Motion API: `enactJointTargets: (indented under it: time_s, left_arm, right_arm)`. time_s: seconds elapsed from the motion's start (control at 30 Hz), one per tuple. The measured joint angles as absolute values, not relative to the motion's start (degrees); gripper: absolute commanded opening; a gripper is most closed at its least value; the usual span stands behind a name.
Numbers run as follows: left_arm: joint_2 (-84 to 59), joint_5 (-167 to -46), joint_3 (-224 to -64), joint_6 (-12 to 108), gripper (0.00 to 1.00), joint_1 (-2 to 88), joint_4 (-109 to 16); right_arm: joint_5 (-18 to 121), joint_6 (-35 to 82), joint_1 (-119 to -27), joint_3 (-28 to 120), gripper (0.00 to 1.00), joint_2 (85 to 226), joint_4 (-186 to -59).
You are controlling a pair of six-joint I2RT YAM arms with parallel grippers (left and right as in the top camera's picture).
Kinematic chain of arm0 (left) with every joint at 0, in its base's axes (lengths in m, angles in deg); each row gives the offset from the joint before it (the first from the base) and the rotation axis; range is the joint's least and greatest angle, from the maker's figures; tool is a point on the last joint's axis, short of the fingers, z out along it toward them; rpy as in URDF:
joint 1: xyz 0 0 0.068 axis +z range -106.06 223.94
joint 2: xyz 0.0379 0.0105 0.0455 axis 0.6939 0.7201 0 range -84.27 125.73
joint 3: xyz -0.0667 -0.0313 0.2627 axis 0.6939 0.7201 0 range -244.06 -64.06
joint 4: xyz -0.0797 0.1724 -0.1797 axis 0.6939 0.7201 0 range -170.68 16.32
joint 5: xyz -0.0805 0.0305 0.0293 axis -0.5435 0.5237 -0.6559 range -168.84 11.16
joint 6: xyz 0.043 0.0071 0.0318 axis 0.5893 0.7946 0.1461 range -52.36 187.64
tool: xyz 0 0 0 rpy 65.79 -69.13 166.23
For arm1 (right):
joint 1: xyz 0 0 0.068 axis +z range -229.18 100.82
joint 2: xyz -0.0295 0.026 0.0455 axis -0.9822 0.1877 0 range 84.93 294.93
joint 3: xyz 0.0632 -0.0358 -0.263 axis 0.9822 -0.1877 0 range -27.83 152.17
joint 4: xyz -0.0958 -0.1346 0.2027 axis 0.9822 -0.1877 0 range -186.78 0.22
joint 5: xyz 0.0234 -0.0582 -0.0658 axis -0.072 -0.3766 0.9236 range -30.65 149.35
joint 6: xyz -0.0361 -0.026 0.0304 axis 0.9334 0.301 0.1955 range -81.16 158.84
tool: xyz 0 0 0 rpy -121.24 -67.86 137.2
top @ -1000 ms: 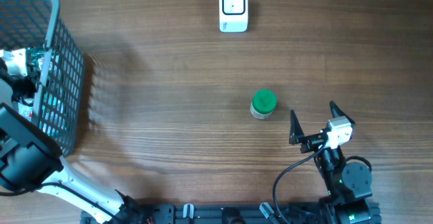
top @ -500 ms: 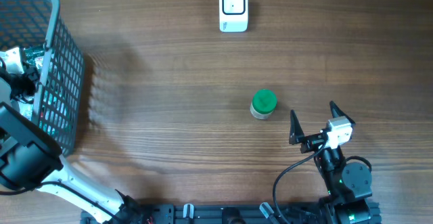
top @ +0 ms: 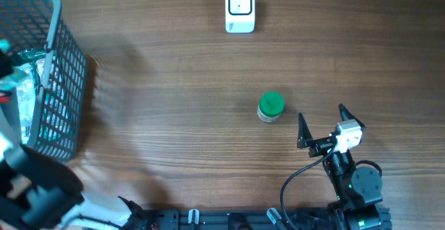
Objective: Scan the item barcode
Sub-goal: 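Grasp the green barcode package with the left gripper, then lift the package out and place it on the table center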
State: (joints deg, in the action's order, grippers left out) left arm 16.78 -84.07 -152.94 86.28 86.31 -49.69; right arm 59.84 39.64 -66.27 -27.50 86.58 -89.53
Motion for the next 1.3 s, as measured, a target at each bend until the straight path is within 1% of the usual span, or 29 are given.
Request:
enactJointTargets:
  time_s: [0.23,0.37,0.5,0.6,0.8,1.03,1.13,1.3]
  left_arm:
    - [3.19,-83.35,-152.94,78.10,0.04,86.31,-54.22]
    - [-5.47,-83.66,-152.94,70.98,0.04,86.31,-54.83]
    - [-13.36,-86.32,-152.94,63.17,0.04,85.74,-52.89]
    - [-18.28,-88.42,-153.00,58.91,0.04,83.01,-48.10]
    - [-21.60,-90.32,-153.05,55.24,0.04,73.89,-33.65]
    - [-17.21,-89.97,-153.00,54.58,0.04,60.56,-18.00]
    - [-13.82,-88.51,-152.50,54.41,0.04,54.00,-15.88]
    - [-6.54,-85.25,-147.54,54.37,0.04,43.10,-17.56]
  right_arm:
    - [59.84,39.64,-66.27,-27.50,1.00,86.58,-89.53]
    - [59.84,39.64,-66.27,-27.50,1.00,86.58,-89.53]
    - [59.84,39.64,-66.27,-27.50,1.00,86.58,-89.53]
    - [59.84,39.64,-66.27,-27.50,1.00,86.58,-89.53]
    - [59.84,39.64,-66.27,-27.50,1.00,86.58,-89.53]
    - [59.84,39.64,-66.27,-27.50,1.00,86.58,-89.55]
    - [59.84,39.64,-66.27,-27.50,1.00,86.58,-89.53]
    - [59.84,39.64,-66.27,-27.50,1.00,86.58,-89.55]
